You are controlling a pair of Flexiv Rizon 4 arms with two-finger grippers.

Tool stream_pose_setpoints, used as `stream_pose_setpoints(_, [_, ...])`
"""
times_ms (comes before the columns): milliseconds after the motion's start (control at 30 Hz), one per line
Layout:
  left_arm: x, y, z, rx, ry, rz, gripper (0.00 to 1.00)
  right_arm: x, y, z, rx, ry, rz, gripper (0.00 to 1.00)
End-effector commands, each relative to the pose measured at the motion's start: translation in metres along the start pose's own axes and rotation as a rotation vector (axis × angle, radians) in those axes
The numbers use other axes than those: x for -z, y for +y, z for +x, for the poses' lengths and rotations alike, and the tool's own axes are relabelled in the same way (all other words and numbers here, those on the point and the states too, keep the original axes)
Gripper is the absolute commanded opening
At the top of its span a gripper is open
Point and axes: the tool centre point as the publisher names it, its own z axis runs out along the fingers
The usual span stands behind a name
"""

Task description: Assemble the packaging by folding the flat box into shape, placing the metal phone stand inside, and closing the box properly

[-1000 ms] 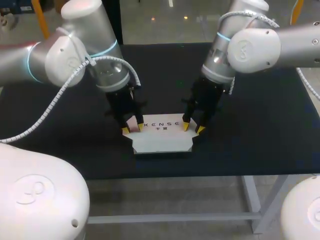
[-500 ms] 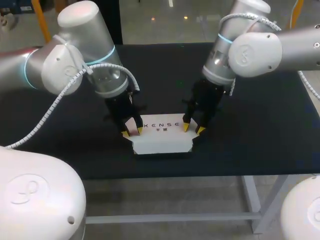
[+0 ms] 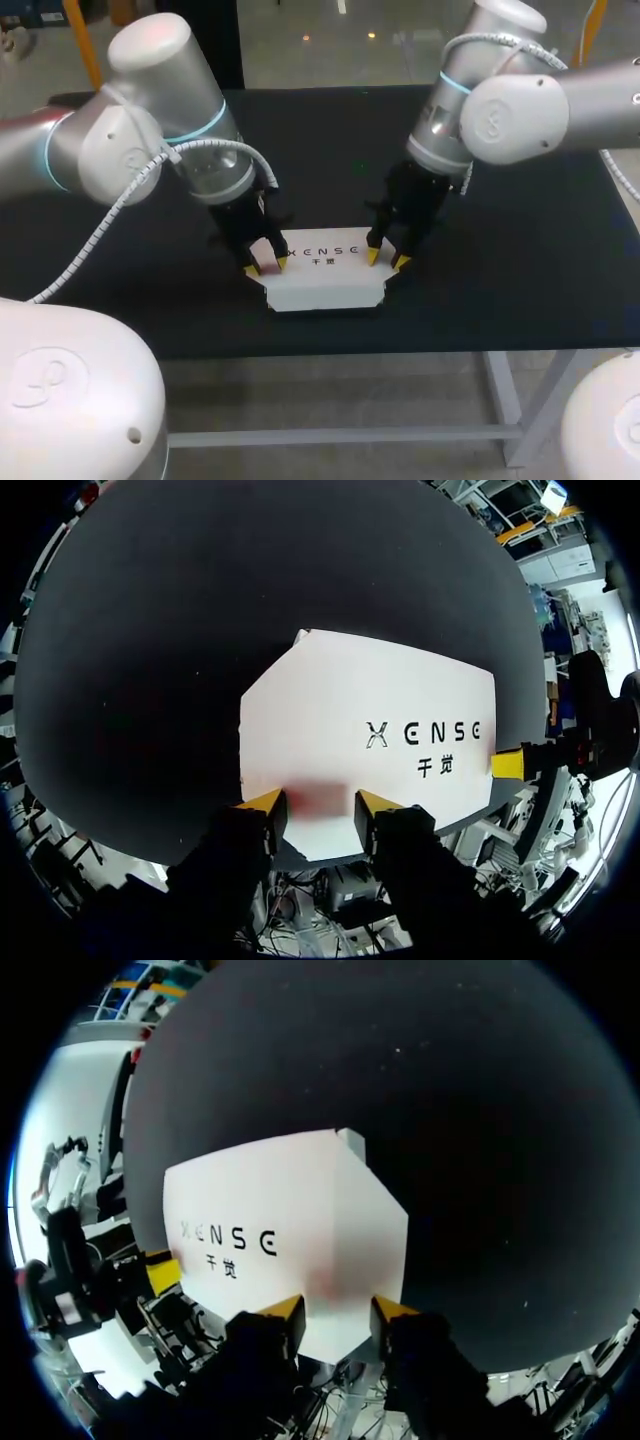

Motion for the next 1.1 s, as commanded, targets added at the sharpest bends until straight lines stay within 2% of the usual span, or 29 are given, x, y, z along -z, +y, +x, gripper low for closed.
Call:
stream_pose_setpoints(33, [-0.002,0.005,-0.003,-0.006,0.010,0.020,0.50,-0.001,-0.002,-0.001,0.000,0.000,-0.009,0.47])
stream_pose_setpoints(367, [-0.009,0.005,-0.004,-0.037,0.033,0.048,0.48,-0.003,0.000,-0.001,0.001,0.013,-0.018,0.46])
stream_pose_setpoints(600, [-0.013,0.004,-0.003,-0.036,0.022,0.060,0.47,-0.007,0.002,0.000,-0.001,0.024,-0.017,0.47])
stream_pose_setpoints(1100, [-0.021,0.002,-0.004,-0.043,0.053,0.058,0.46,-0.011,0.003,-0.001,0.003,0.047,-0.075,0.46])
